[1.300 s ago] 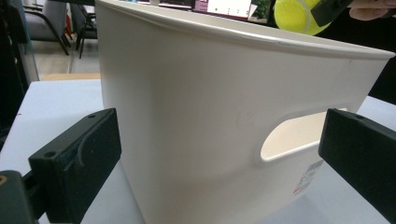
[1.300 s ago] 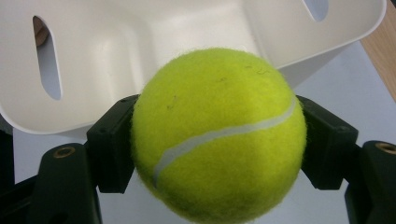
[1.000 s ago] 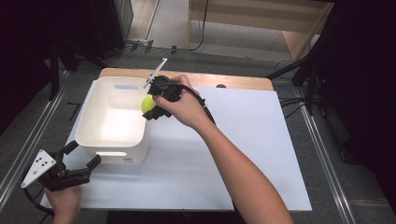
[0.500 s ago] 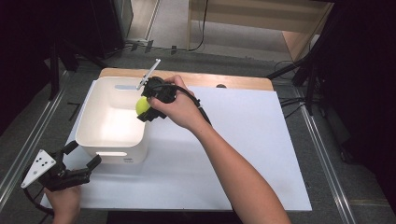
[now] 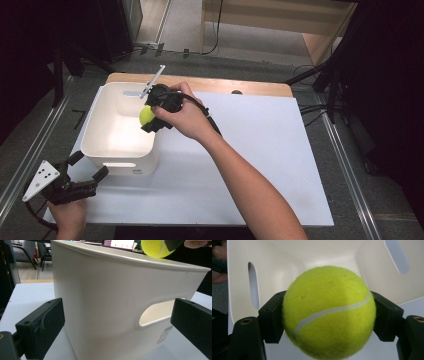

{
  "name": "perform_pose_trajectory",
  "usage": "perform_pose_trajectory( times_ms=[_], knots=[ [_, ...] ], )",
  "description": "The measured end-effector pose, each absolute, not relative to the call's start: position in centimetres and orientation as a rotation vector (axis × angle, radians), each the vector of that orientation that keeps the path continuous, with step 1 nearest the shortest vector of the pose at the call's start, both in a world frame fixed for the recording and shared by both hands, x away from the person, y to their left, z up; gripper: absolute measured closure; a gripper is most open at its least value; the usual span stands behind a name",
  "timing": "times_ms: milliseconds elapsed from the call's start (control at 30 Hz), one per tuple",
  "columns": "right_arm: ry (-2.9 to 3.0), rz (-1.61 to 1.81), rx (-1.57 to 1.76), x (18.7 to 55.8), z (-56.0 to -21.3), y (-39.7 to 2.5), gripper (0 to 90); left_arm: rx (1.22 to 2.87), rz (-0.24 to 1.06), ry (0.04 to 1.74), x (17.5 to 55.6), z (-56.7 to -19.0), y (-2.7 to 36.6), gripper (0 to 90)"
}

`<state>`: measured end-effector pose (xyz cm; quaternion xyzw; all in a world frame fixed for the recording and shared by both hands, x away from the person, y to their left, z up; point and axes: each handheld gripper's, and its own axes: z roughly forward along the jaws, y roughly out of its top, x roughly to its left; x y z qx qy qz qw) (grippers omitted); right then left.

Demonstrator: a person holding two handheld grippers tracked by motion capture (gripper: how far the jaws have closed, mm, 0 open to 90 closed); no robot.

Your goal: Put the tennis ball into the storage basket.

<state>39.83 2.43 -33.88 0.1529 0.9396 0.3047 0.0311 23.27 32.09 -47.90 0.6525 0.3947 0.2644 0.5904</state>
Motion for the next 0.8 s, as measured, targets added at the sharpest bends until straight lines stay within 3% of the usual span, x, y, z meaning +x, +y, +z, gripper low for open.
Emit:
perform_pose_trajectory(
  times_ms=[800],
  knots=[
    [2.940,0.913,0.391,38.5,-35.0,5.3,23.1,1.520,0.616,0.916,23.3,-47.9,32.1,0.0]
  ],
)
